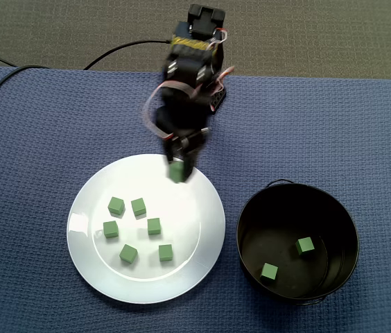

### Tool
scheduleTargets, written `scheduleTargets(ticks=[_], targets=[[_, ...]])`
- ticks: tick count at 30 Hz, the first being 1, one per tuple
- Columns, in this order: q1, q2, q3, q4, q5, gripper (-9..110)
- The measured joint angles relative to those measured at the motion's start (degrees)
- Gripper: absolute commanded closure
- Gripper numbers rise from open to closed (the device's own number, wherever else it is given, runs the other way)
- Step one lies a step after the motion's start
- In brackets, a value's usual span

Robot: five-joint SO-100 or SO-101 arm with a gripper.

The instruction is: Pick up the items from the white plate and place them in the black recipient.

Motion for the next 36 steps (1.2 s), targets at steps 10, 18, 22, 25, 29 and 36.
scheduleTargets(ticks=[10,18,22,25,29,36], targets=[[-23.5,-13.7,-9.1,-20.4,14.9,102],[-27.6,-29.8,-7.1,-31.4,14.9,68],[-27.9,-30.8,-6.7,-30.6,13.6,61],[-27.6,-29.8,-6.7,-25.8,7.9,61],[-22.1,-24.4,-7.2,-15.1,1.5,61],[1.1,-15.7,-4.8,-7.7,1.5,62]])
